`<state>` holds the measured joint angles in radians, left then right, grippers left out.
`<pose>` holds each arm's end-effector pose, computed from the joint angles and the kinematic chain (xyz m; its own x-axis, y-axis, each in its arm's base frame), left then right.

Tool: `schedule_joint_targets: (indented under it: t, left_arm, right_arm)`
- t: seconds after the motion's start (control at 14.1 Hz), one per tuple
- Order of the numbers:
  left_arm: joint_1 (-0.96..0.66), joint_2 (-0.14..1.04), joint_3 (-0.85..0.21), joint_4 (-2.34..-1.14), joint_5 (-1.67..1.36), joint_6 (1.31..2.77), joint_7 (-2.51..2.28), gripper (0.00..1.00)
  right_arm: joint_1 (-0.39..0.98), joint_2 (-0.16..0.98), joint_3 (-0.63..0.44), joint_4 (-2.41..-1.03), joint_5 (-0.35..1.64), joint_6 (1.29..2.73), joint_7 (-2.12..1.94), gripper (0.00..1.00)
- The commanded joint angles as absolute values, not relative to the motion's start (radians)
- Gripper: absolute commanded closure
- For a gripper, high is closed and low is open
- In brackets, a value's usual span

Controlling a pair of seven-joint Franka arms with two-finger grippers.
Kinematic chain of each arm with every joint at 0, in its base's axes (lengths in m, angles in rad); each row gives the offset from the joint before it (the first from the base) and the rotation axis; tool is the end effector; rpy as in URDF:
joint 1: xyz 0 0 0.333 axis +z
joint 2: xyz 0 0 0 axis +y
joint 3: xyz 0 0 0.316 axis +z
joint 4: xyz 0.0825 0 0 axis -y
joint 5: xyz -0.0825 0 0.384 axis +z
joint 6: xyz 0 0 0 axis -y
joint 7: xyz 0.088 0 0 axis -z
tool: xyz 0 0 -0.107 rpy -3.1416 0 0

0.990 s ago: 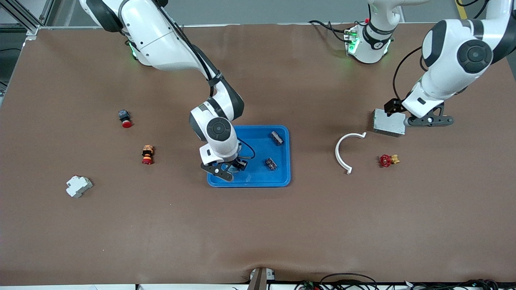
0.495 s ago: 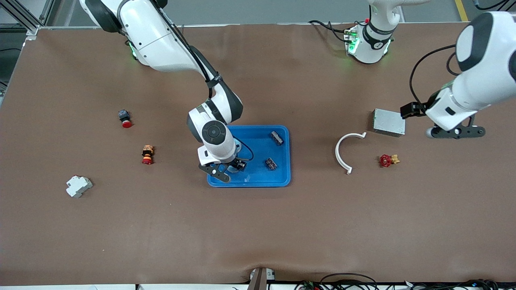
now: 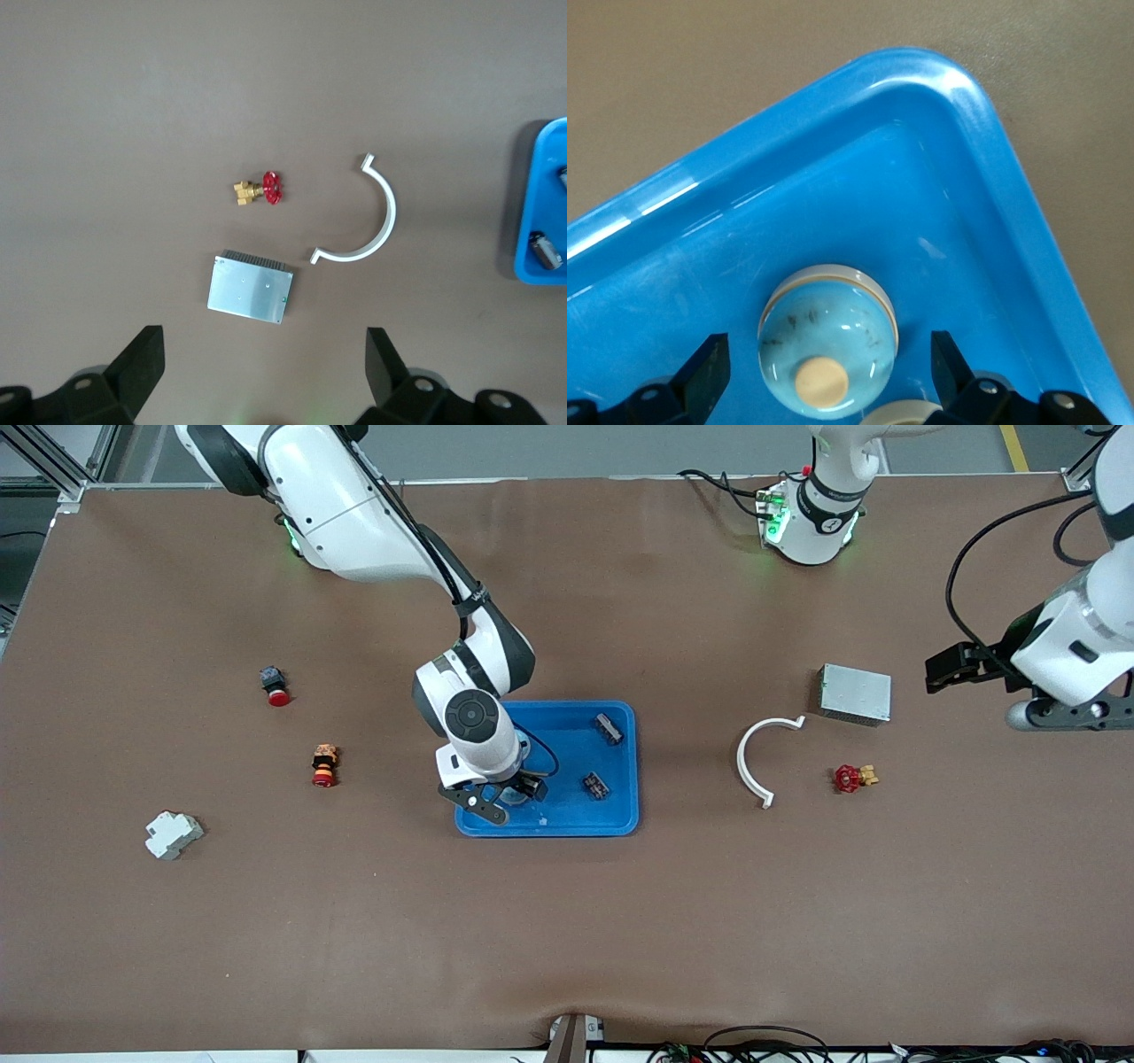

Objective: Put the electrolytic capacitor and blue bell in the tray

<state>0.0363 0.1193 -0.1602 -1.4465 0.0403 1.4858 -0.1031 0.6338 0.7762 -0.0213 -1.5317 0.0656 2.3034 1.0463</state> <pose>0.5787 -0.0615 0.6085 0.9970 -0.0174 -0.0758 -0.0197 -0.9994 -0.0293 0.5769 0.4098 0.1964 0.8904 -0.4540 -0.0315 -0.4546 -0.8906 -0.0127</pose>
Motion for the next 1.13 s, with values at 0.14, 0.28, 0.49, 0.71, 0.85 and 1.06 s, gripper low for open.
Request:
schedule_joint_targets:
  t: [0.14, 0.28, 0.49, 0.71, 0.85, 1.06]
  left_arm:
    - [0.037, 0.097, -0.166, -1.424, 0.044, 1.463, -0.084, 0.0]
    - [0.041, 0.069, -0.161, -1.434, 0.034, 1.465, -0.089, 0.0]
    - [0.067, 0.038, -0.155, -1.439, 0.015, 1.465, -0.083, 0.0]
    - [0.104, 0.0, -0.158, -1.466, 0.008, 1.474, -0.078, 0.0]
    - [0.106, -0.055, -0.156, -1.541, -0.002, 1.514, -0.074, 0.0]
    - [0.106, -0.091, -0.155, -1.598, -0.002, 1.557, -0.074, 0.0]
  right_arm:
    - [0.603, 0.669, -0.006, -1.542, 0.093, 2.16, 0.962, 0.0]
    - [0.565, 0.617, -0.009, -1.542, 0.106, 2.085, 0.876, 0.0]
    - [0.462, 0.525, -0.015, -1.543, 0.1, 1.942, 0.688, 0.0]
    - [0.356, 0.45, -0.029, -1.546, 0.065, 1.875, 0.489, 0.0]
    - [0.31, 0.416, -0.029, -1.551, 0.003, 1.873, 0.407, 0.0]
    - [0.244, 0.368, -0.029, -1.542, -0.051, 1.839, 0.323, 0.0]
